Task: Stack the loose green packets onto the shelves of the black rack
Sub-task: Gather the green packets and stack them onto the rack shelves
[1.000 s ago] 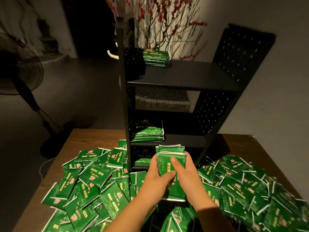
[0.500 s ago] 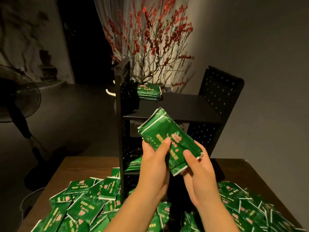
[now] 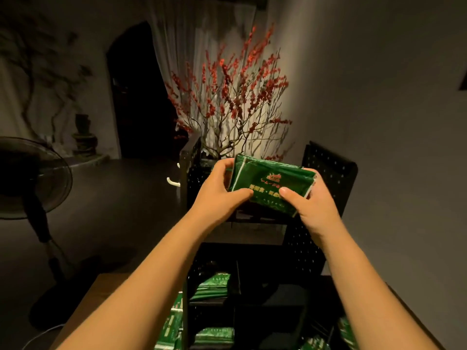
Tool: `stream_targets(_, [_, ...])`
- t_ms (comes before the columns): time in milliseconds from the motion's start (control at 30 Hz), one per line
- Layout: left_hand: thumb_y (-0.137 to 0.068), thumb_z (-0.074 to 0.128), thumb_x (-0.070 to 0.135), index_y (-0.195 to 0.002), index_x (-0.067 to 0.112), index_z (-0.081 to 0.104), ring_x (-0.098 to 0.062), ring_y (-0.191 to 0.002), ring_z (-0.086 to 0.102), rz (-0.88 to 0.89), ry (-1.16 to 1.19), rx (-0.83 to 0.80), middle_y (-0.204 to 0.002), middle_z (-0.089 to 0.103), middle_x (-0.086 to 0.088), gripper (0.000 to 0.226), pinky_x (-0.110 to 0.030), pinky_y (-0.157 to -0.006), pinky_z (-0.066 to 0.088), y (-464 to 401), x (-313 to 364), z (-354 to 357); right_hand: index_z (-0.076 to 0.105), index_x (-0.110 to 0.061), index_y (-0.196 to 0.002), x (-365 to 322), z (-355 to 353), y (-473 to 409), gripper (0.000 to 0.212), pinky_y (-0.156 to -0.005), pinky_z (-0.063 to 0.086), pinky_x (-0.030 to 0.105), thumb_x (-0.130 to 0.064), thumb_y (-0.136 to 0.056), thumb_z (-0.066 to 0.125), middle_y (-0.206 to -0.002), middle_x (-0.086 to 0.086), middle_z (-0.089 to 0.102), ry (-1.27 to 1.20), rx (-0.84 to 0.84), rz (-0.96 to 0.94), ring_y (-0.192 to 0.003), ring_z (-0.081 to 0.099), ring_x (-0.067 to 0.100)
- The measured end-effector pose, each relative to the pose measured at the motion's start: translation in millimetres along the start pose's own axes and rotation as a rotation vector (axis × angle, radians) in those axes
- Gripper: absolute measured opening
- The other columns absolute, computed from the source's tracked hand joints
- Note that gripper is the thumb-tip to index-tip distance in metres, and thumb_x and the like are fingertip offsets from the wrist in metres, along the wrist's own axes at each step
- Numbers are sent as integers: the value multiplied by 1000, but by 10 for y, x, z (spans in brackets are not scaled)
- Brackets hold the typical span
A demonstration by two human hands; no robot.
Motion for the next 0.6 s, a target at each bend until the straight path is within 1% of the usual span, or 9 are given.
stream_targets(67, [-83, 74, 16, -126, 26, 48, -4, -96, 65, -25, -70, 27, -108, 66, 11, 51, -28, -86, 54, -86, -46, -42, 51, -30, -102, 47, 70, -102, 35, -75, 52, 17, -8, -85, 73, -103, -7, 63, 100, -41, -2, -92, 63, 1])
stream_targets(133, [-81, 73, 15, -129, 23, 45, -5, -95, 64, -64, -91, 31, -108, 64, 8, 56, -27, -83, 54, -121, -115, -37, 49, -26, -110, 136, 130, -168, 38, -80, 50, 20, -15, -84, 75, -107, -6, 60, 212, -77, 23, -100, 61, 9])
stream_targets(233, [-82, 72, 11, -137, 28, 36, 2, -89, 61, -80, -95, 0, -107, 60, 13, 67, -11, -67, 50, -120, -159, 2, 37, -24, -136, 248, 226, -217, 67, -93, 46, 29, -22, -83, 77, -124, -3, 54, 322, -171, 131, -113, 55, 16])
stream_targets(333, [-83, 69, 7, -142, 29, 33, -3, -77, 62, -90, -101, -24, -108, 60, 10, 73, -11, -56, 47, -105, -147, 8, 20, -27, -148, 223, 352, -238, 87, -93, 40, 26, -23, -83, 77, -137, 1, 47, 398, -257, 146, -118, 51, 16])
stream_targets(400, [-84, 68, 6, -143, 29, 33, -8, -76, 62, -72, -106, -4, -107, 58, 10, 72, -17, -57, 48, -92, -126, -23, 16, -26, -150, 179, 368, -243, 91, -95, 37, 25, -22, -83, 78, -144, 3, 42, 418, -247, 137, -122, 47, 16])
stream_targets(433, [-84, 68, 7, -143, 31, 31, -15, -80, 64, -63, -113, 9, -109, 57, 10, 73, -24, -61, 51, -91, -121, -49, 15, -26, -151, 152, 357, -243, 93, -98, 35, 26, -22, -82, 78, -148, 4, 38, 408, -230, 141, -125, 43, 16])
stream_targets(500, [-84, 69, 12, -143, 35, 27, -28, -93, 64, -66, -132, 26, -116, 55, 4, 76, -42, -81, 57, -90, -128, -94, 12, -25, -153, 136, 318, -234, 97, -101, 32, 25, -21, -82, 79, -145, 2, 37, 356, -207, 164, -122, 40, 12])
stream_targets(533, [-83, 69, 13, -143, 36, 26, -29, -93, 64, -74, -133, 20, -120, 55, -1, 77, -46, -85, 56, -91, -136, -98, 12, -25, -153, 136, 313, -226, 98, -98, 31, 24, -21, -82, 78, -139, -1, 39, 341, -209, 172, -118, 39, 9])
stream_targets(600, [-85, 66, 14, -143, 38, 23, -22, -80, 62, -99, -136, -24, -117, 57, -7, 76, -41, -75, 55, -99, -162, -54, 12, -25, -153, 155, 339, -216, 94, -95, 33, 23, -22, -84, 76, -130, -5, 39, 356, -225, 177, -115, 41, 9])
Point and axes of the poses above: each hand's wrist, its own y-axis away from the middle knuckle, its own z-axis out of the palm, x = y × z, the point moved 9 cm from there along -y, towards the middle knuckle
